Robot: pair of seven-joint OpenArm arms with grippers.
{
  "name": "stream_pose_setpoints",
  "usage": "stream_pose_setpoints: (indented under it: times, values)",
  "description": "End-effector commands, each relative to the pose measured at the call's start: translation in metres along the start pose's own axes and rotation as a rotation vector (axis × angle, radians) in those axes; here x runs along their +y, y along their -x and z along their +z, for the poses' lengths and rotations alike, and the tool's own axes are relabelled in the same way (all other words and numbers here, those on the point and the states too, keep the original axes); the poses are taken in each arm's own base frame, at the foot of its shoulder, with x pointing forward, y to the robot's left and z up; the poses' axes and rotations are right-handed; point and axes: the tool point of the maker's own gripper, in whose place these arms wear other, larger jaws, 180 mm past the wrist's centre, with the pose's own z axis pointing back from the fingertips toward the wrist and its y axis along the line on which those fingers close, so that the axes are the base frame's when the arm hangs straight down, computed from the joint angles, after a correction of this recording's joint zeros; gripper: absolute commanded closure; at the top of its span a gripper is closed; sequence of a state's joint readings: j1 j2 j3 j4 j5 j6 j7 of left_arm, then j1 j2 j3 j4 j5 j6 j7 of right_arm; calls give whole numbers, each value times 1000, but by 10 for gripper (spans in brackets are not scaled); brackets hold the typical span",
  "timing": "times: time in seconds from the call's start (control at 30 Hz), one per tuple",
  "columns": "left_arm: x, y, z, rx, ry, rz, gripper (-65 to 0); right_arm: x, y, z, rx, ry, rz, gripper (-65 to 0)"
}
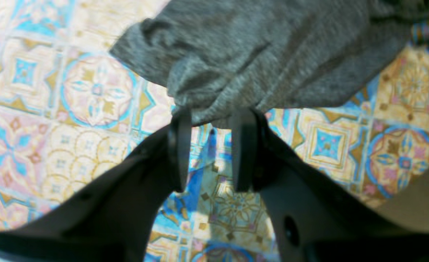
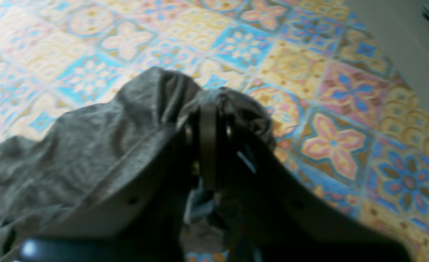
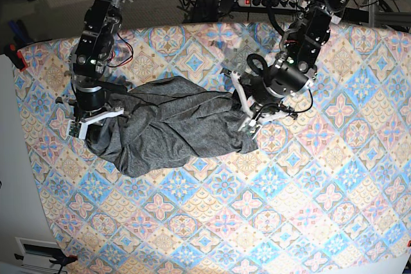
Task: Layout the t-shirt on the table in an organized manner, then fold the t-shirt properly
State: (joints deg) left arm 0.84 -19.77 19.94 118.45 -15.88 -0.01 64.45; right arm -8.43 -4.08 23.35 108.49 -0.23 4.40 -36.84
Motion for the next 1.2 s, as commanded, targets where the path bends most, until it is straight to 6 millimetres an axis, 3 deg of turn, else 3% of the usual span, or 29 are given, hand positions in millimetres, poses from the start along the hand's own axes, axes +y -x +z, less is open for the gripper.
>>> stream_pose_setpoints:
  times: [0.0, 0.13, 0.33, 0.5, 0.67, 0.73, 0.8, 0.9, 1.07, 1.17]
  values:
    - [4, -15, 4, -41, -10, -18, -187, 0, -18, 1, -61, -2, 1, 0]
    - [12, -6, -13, 45, -21, -29, -205, 1, -17, 1, -58, -4, 1, 0]
    - [9, 3, -44, 146, -9, -99, -334, 1, -17, 1, -58, -4, 1, 0]
    - [15, 17, -69, 245, -17, -133, -336, 1, -17, 1, -58, -4, 1, 0]
    - [-2, 31, -85, 307, 12, -209, -328, 1, -11, 3, -44, -6, 4, 0]
    - [-11, 28, -88, 272, 32, -232, -301, 2, -10, 3, -45, -7, 5, 0]
    - [-15, 29, -90, 261, 41, -235, -223, 2, -10, 3, -45, -9, 5, 0]
    - [-19, 37, -101, 295, 48, -207, -8, 2, -10, 3, -45, -7, 5, 0]
    - [-9, 31, -107, 266, 37, -119, 0, 1, -10, 3, -46, -6, 4, 0]
    - [-16, 5, -92, 166, 65, -80, 0, 2, -11, 3, -49, -9, 5, 0]
